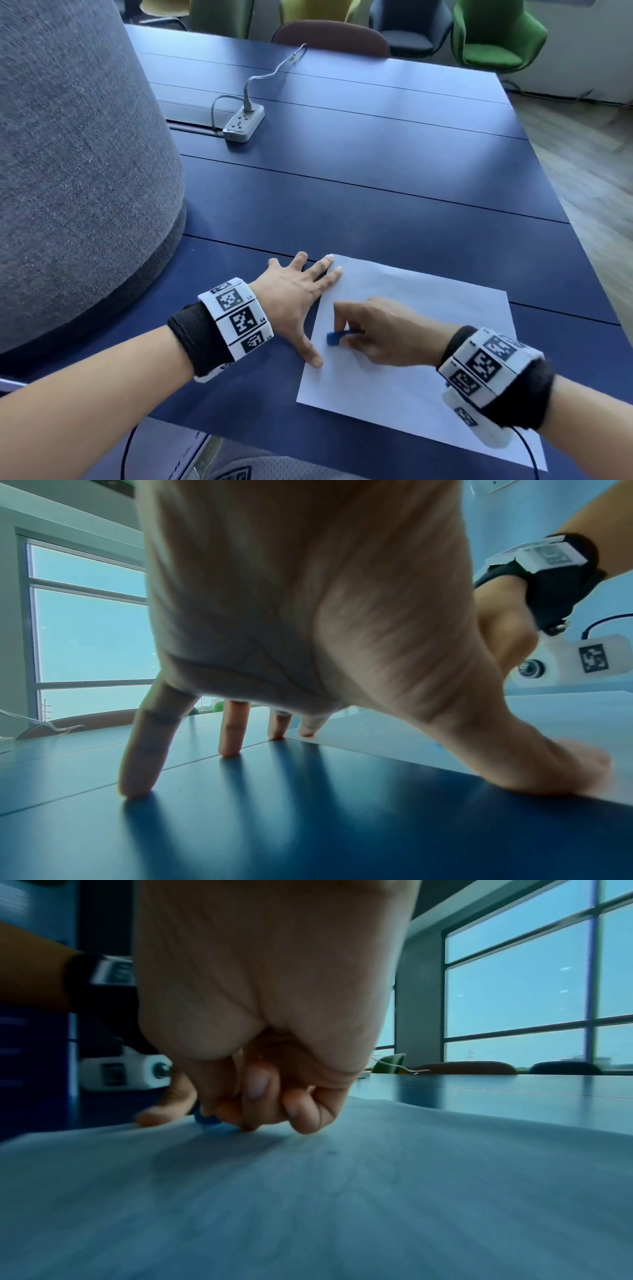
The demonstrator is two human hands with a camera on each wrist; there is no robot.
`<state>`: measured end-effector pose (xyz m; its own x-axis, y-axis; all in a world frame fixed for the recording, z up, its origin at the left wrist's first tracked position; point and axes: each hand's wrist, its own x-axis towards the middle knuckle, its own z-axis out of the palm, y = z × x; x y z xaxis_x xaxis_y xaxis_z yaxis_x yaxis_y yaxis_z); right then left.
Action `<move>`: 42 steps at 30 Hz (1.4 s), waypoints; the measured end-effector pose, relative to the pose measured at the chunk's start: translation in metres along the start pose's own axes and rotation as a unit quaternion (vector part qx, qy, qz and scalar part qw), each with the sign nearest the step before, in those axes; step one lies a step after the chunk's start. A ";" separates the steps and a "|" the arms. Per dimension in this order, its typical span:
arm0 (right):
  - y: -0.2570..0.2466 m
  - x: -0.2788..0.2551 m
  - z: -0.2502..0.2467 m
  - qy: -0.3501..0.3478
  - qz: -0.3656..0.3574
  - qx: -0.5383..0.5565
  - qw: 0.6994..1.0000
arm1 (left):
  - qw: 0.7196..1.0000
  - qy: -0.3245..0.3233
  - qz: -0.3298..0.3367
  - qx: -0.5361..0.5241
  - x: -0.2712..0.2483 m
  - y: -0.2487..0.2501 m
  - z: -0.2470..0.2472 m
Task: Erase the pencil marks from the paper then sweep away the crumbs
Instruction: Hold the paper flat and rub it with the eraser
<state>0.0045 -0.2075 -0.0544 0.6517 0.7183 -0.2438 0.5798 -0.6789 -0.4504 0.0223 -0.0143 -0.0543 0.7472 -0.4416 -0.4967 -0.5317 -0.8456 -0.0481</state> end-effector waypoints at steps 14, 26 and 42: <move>-0.001 -0.008 0.004 -0.016 0.015 0.041 0.999 | 1.000 -0.008 -0.002 -0.004 0.001 0.000 -0.001; -0.012 -0.021 0.001 -0.100 -0.032 -0.001 0.994 | 1.000 -0.010 -0.003 -0.003 0.001 0.000 0.000; 0.025 0.023 -0.021 0.047 0.115 0.046 0.991 | 1.000 0.000 -0.001 0.000 0.000 0.002 -0.001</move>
<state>0.0442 -0.2116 -0.0532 0.8068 0.5257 -0.2695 0.3660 -0.8029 -0.4705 0.0216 -0.0159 -0.0533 0.7484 -0.4400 -0.4963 -0.5304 -0.8463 -0.0496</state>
